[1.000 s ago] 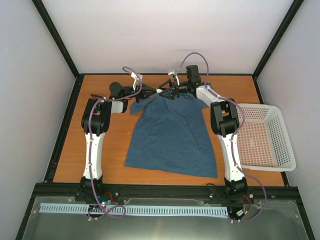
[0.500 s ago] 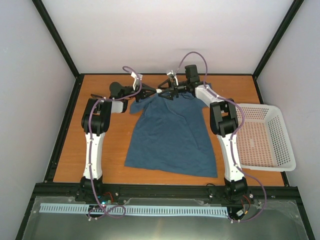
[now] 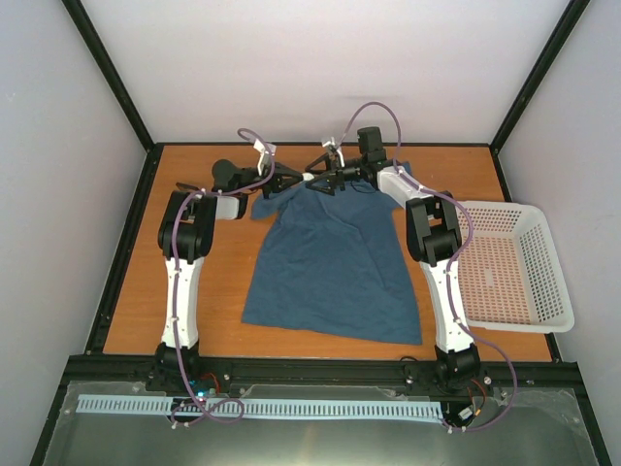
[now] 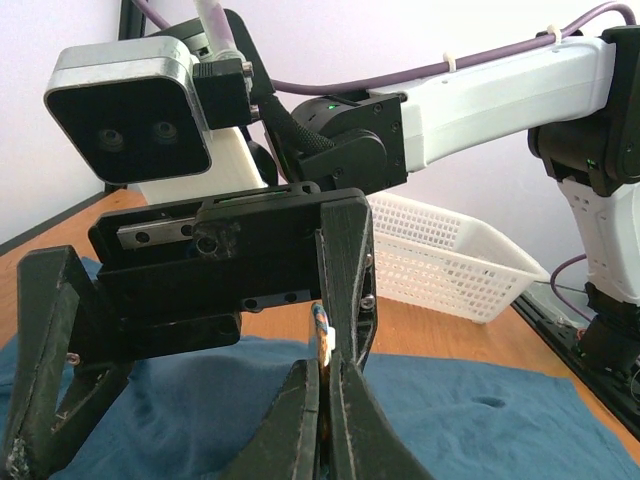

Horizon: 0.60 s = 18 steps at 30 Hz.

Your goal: Pin the brooch onto the clothing

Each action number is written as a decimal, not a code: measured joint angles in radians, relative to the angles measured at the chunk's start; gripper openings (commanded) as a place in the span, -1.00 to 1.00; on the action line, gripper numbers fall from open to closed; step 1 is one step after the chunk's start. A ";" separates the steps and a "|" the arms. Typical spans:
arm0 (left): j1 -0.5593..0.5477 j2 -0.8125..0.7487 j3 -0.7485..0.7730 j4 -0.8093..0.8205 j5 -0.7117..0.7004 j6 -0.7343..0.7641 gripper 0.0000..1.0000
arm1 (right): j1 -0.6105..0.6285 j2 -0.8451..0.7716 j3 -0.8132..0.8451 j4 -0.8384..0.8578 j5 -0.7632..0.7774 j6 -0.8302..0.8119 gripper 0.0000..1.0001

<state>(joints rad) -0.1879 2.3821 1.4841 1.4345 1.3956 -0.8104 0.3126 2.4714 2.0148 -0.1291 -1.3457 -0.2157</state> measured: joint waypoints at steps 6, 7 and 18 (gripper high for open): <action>0.006 0.000 0.000 -0.001 -0.008 0.005 -0.99 | 0.005 0.000 -0.002 0.040 0.022 0.039 0.88; 0.007 0.000 0.000 -0.003 -0.010 0.008 -0.99 | 0.005 0.000 -0.003 0.045 0.027 0.044 0.87; 0.006 -0.070 -0.093 -0.122 -0.089 0.217 -0.99 | 0.006 0.004 0.010 0.052 0.054 0.143 0.81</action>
<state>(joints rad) -0.1818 2.3119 1.3914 1.3121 1.3067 -0.5930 0.3187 2.4756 2.0247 -0.0769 -1.2919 -0.0727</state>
